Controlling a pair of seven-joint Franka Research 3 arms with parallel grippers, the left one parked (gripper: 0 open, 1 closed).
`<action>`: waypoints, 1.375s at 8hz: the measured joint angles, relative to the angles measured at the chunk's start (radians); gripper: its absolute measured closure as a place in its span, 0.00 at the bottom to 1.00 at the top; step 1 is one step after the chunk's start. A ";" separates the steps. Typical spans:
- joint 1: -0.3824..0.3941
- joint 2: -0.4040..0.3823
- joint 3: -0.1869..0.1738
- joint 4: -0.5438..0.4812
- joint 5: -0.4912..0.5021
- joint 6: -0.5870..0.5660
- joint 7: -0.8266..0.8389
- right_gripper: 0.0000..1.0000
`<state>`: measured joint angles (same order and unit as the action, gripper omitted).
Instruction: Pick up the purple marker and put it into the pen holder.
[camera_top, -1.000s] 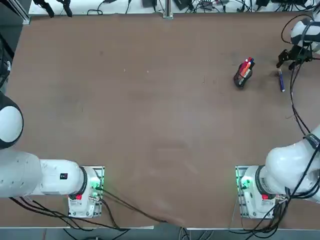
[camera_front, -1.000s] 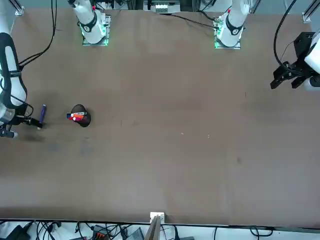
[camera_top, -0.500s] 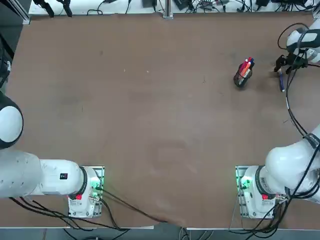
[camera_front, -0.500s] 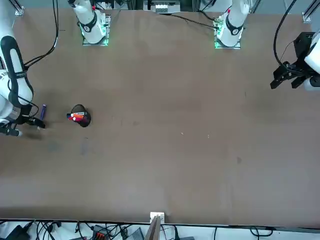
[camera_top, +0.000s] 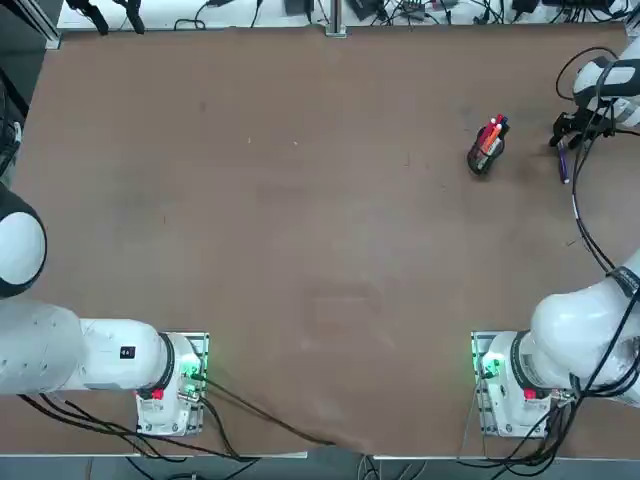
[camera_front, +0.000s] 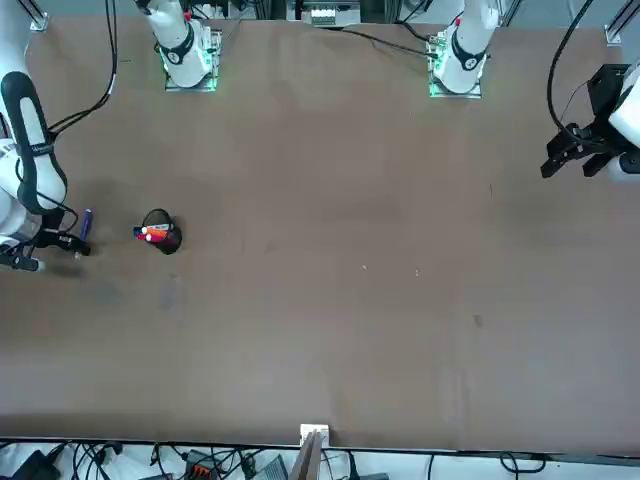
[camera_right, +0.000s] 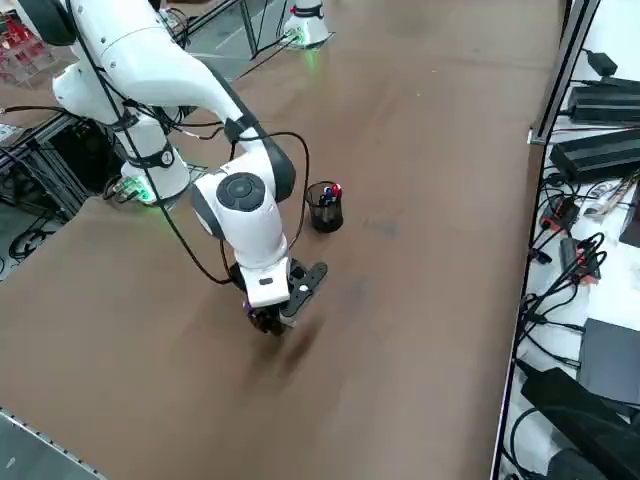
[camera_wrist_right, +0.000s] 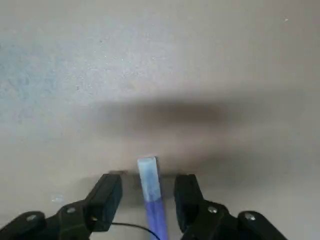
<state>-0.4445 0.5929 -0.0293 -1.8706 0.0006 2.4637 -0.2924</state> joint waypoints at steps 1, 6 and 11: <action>0.000 0.001 0.002 -0.001 0.000 0.000 0.000 0.37; -0.002 0.006 0.003 -0.002 0.002 0.006 0.000 0.56; -0.005 -0.001 0.014 0.002 0.002 0.018 0.000 0.86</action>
<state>-0.4494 0.5922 -0.0152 -1.8683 0.0025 2.4819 -0.2924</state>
